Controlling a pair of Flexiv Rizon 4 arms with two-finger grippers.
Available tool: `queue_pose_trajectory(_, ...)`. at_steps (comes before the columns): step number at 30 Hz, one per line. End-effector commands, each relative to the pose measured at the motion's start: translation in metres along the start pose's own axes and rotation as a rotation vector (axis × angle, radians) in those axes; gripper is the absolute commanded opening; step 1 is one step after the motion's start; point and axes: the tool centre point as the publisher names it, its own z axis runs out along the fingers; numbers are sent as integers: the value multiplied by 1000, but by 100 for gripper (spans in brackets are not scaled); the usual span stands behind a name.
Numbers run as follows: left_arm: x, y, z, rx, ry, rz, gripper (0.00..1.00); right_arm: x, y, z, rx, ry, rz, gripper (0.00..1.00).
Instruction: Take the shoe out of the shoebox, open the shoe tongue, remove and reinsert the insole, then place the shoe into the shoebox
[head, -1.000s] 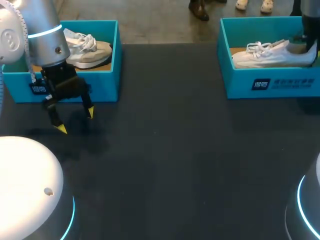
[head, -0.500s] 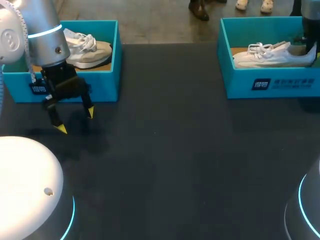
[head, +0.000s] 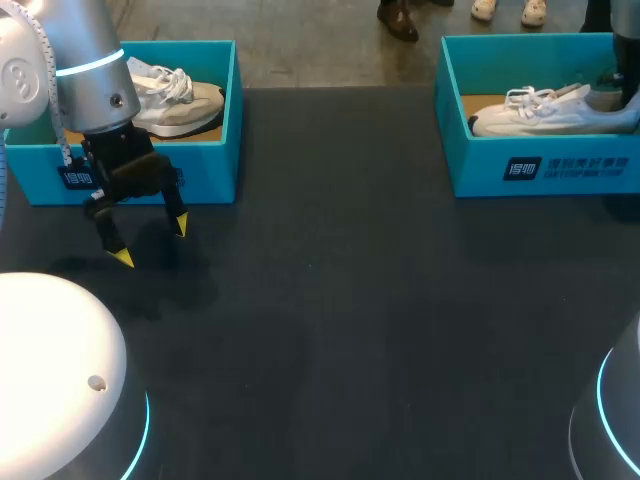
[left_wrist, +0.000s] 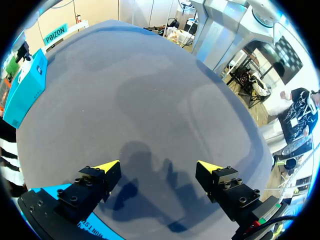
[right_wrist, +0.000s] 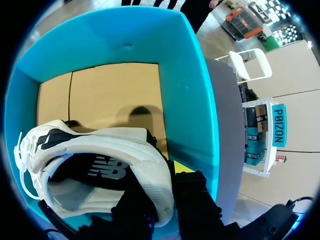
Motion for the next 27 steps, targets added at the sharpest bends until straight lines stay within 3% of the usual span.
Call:
queue_pose_trajectory(1,1,0,0,-3,0,0,100,0,-2,3,0,8,-10,0)
queue_pose_trajectory(27,1,0,0,-3,0,0,100,16,-8,29,14,39,-74,0)
